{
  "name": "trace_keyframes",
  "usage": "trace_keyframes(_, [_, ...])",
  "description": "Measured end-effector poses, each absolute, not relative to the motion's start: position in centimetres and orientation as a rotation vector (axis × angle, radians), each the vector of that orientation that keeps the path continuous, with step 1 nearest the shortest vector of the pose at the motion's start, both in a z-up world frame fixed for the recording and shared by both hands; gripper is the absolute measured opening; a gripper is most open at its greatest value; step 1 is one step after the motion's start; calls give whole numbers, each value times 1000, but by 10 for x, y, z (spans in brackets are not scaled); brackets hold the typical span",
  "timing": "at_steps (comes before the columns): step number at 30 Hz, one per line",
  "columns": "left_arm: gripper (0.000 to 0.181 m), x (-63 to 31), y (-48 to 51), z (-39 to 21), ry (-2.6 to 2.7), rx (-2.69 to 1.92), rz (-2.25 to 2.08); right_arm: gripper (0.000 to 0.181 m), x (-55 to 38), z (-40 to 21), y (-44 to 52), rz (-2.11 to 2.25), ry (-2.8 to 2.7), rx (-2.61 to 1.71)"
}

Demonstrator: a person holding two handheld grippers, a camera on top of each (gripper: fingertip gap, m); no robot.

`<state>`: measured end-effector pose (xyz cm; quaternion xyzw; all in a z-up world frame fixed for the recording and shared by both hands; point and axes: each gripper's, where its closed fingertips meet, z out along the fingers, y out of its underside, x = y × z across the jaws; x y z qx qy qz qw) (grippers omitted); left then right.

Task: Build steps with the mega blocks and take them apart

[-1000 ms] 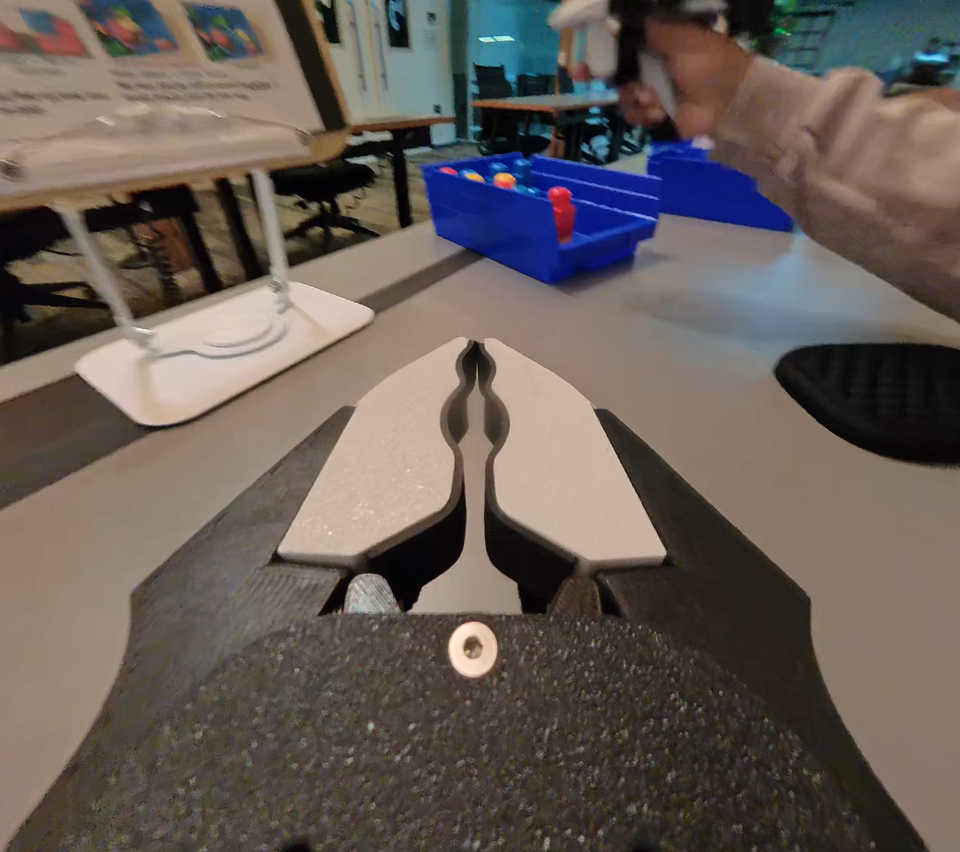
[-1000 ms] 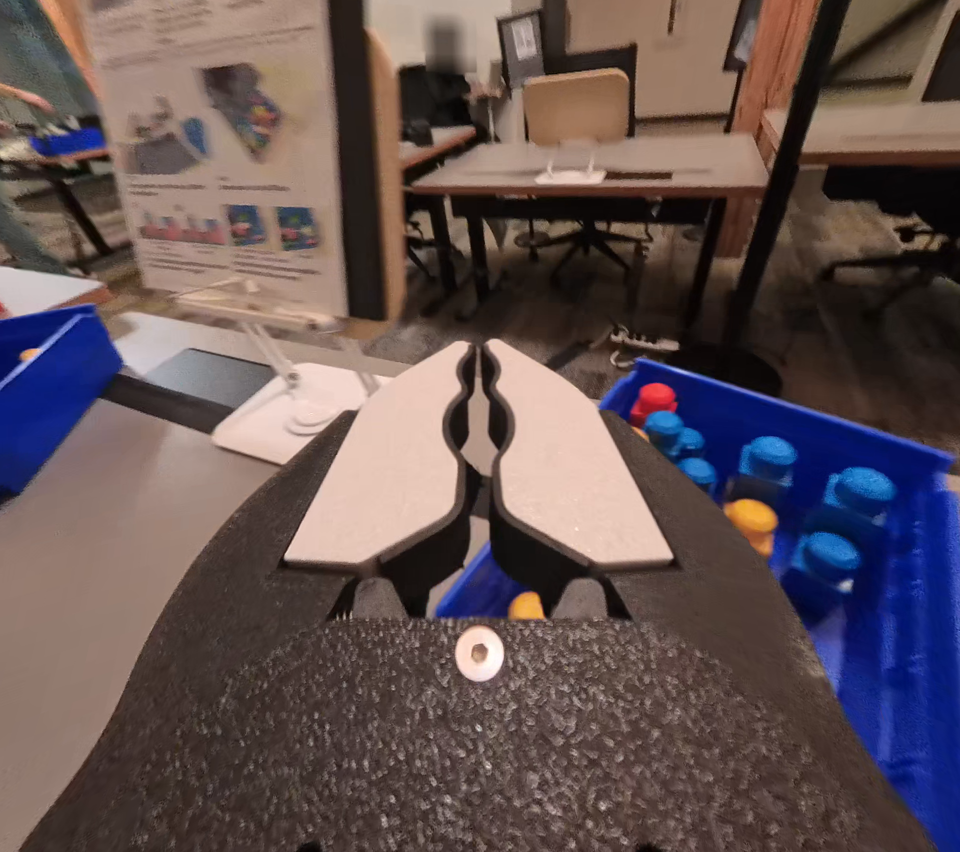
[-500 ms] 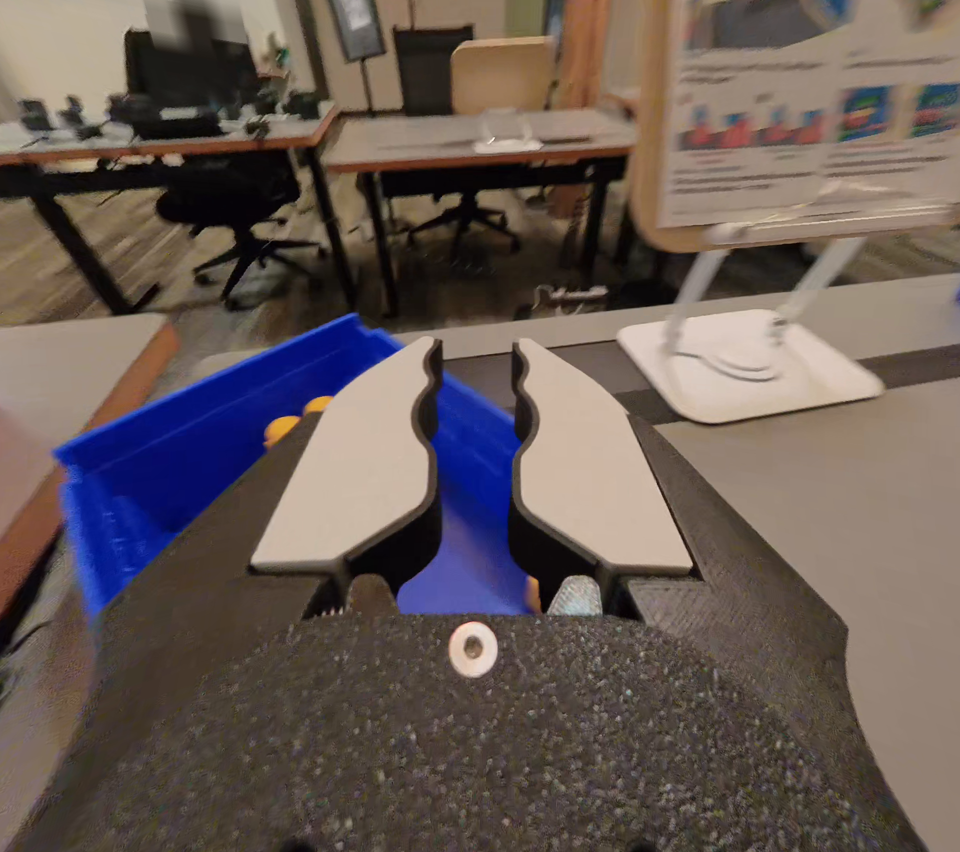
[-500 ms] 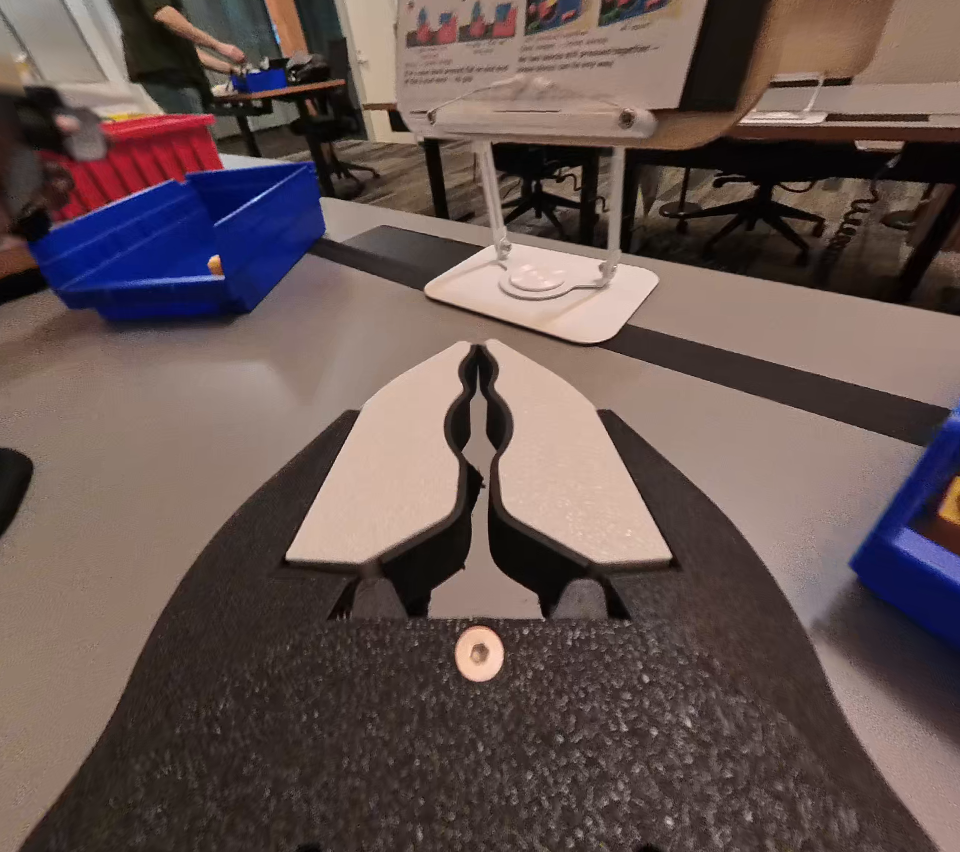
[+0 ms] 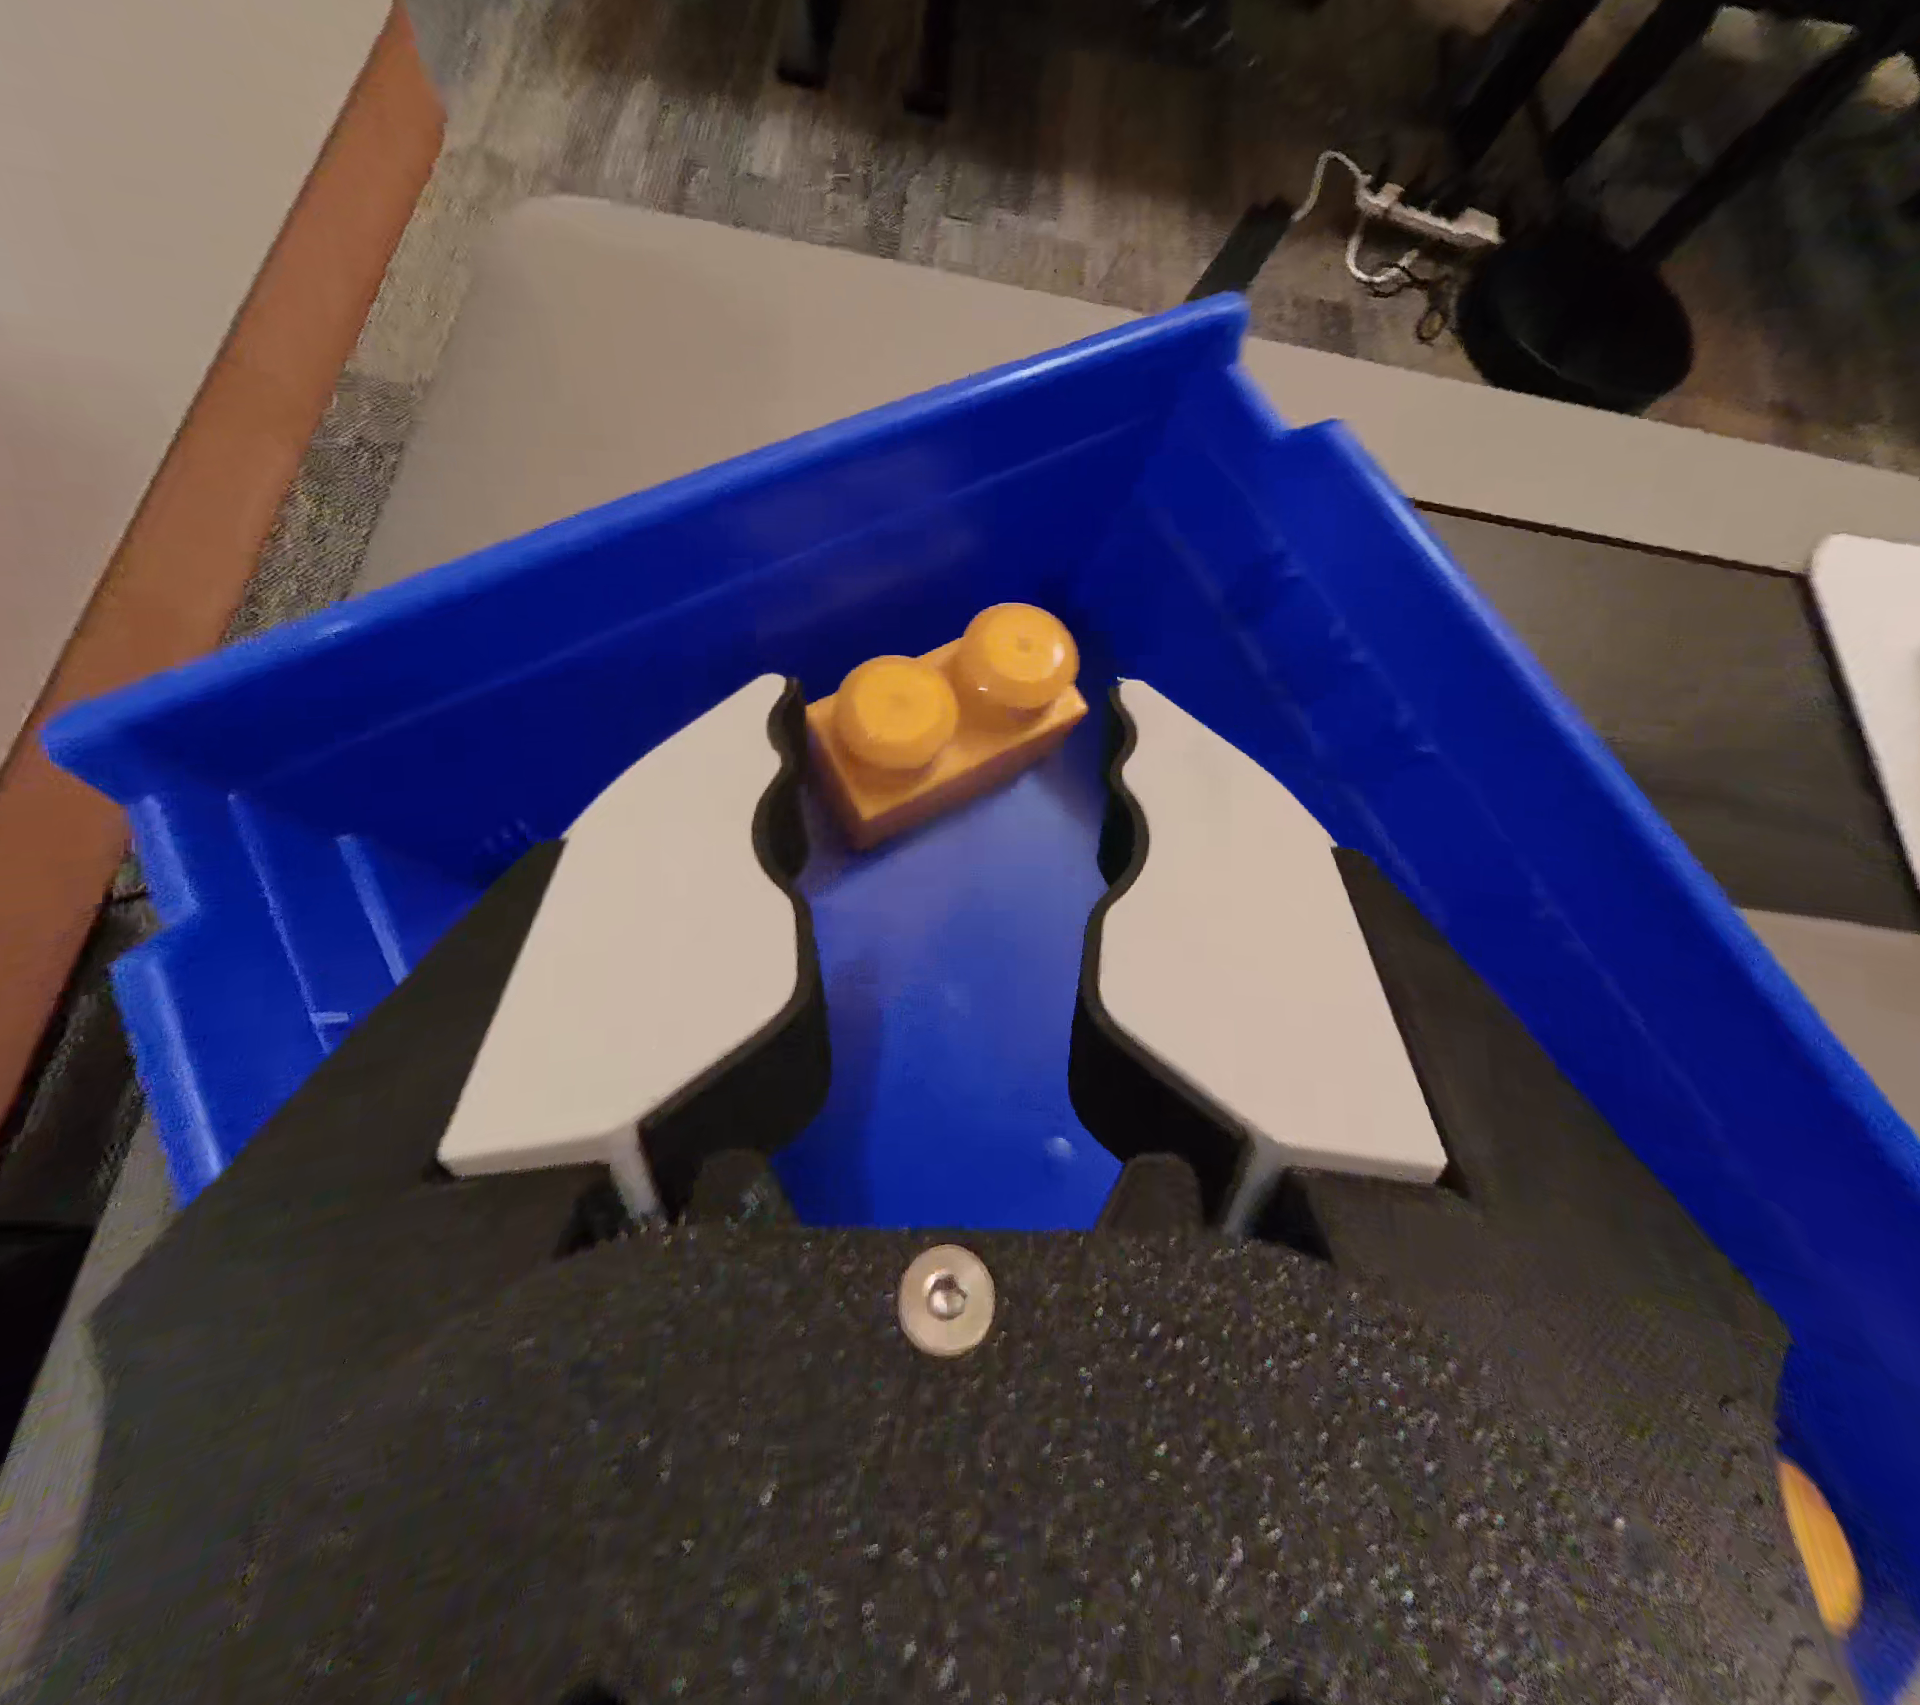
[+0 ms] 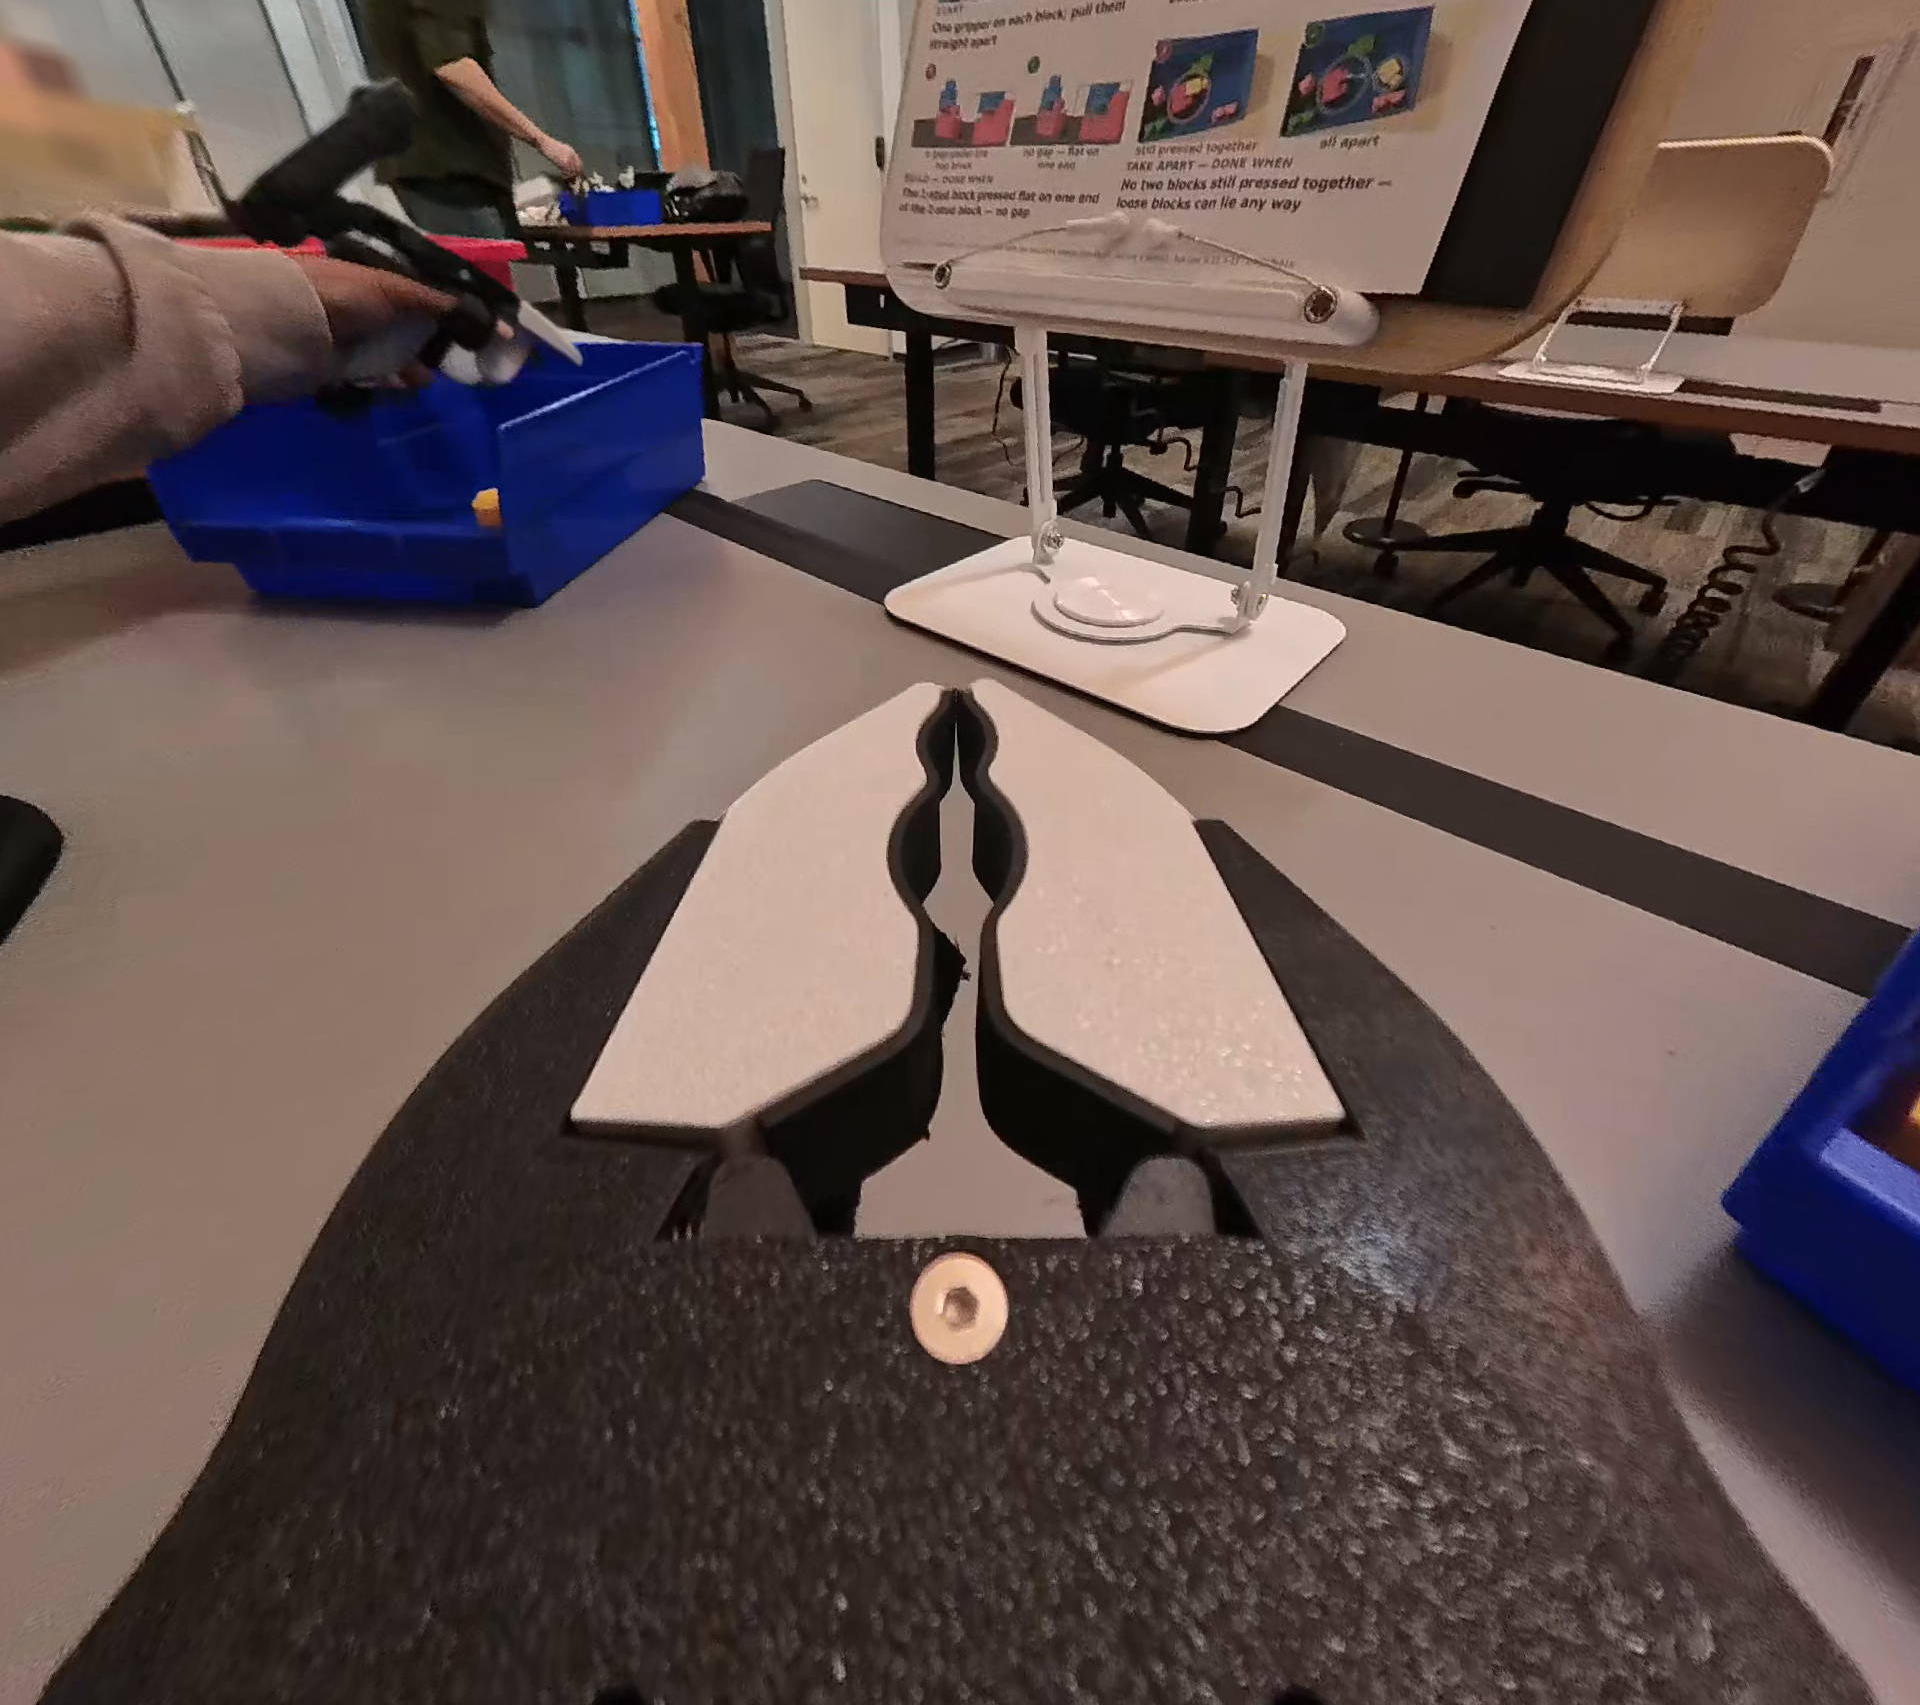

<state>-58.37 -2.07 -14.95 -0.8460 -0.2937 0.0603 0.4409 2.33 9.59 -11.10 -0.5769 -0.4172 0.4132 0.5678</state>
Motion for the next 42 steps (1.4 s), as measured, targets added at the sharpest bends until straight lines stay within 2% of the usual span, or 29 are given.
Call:
trace_keyframes(10, [51, -606, -11, -199, -825, -2186, 254, 0, 26, -111, 97, 961, -986, -1348])
trace_keyframes(13, [37, -604, -2, -199, -821, -2129, 175, 0, 27, -110, 96, 967, -986, -1348])
trace_keyframes(18, [34, -601, -3, -199, -800, -2143, 189, 0, 28, -113, 98, 963, -990, -1356])
trace_keyframes(20, [29, -601, -5, -193, -781, -2148, 236, 0, 28, -112, 98, 962, -990, -1355])
trace_keyframes(29, [28, -572, 3, -122, -638, -2068, 266, 0, 28, -110, 93, 972, -1000, -1345])
trace_keyframes(33, [28, -530, 7, -70, -438, -2032, 275, 0, 28, -107, 90, 969, -1006, -1333])
trace_keyframes(37, [28, -447, 8, -27, -170, -2002, 187, 0, 27, -106, 88, 977, -1011, -1326])
trace_keyframes(42, [28, -319, -1, -18, 135, -1975, 0, 0, 23, -110, 83, 977, -1039, -1327])
